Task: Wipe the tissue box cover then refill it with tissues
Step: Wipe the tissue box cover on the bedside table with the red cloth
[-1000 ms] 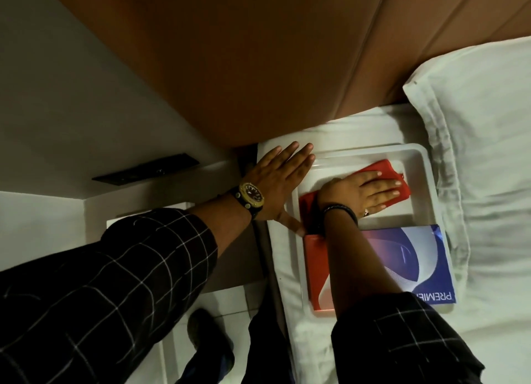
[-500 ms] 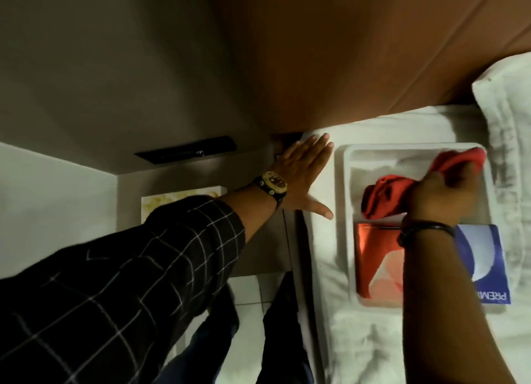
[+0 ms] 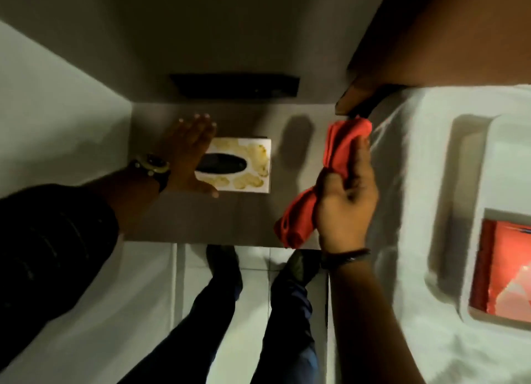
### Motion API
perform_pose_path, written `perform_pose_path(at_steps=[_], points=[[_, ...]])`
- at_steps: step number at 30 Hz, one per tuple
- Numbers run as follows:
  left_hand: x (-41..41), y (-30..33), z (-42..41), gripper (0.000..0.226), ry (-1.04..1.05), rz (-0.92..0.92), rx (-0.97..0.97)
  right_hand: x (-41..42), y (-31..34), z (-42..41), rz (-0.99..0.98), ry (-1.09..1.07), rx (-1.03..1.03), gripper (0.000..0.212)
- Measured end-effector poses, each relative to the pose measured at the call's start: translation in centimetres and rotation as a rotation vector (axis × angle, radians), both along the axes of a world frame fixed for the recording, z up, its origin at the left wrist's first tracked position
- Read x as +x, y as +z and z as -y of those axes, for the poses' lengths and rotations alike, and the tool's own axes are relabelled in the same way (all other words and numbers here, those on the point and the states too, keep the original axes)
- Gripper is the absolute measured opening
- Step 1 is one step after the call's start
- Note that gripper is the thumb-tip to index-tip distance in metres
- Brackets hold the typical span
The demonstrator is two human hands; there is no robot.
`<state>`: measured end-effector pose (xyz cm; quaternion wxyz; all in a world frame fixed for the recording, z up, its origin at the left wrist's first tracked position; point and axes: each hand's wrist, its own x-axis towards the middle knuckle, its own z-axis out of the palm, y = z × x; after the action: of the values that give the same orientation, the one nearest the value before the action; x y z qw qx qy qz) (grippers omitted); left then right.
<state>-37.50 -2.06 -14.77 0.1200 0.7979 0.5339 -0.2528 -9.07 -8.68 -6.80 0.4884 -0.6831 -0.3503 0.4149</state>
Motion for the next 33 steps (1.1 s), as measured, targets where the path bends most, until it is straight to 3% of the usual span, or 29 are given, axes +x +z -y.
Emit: perform_pose_path(at_steps=[8, 13, 25, 33], points=[[-3.3, -6.2, -0.2, 0.149, 0.007, 0.071, 0.05, -8.9, -11.0, -2.5, 0.313, 0.386, -0.035, 0.068], [-3.7, -8.1, -0.1, 0.152, -0.016, 0.091, 0.062, -10.7, -16.2, -2.8, 0.749, 0.668, -0.14, 0.062], [-6.8, -8.4, 0.4, 0.149, 0.058, 0.109, -0.002, -12.1, -18.0, -3.4, 1.065, 0.658, -0.152, 0.068], [-6.7, -8.5, 0.3, 0.15, 0.071, 0.138, 0.012, -15.4, -18.3, -3.9, 1.124, 0.615, -0.177, 0.069]])
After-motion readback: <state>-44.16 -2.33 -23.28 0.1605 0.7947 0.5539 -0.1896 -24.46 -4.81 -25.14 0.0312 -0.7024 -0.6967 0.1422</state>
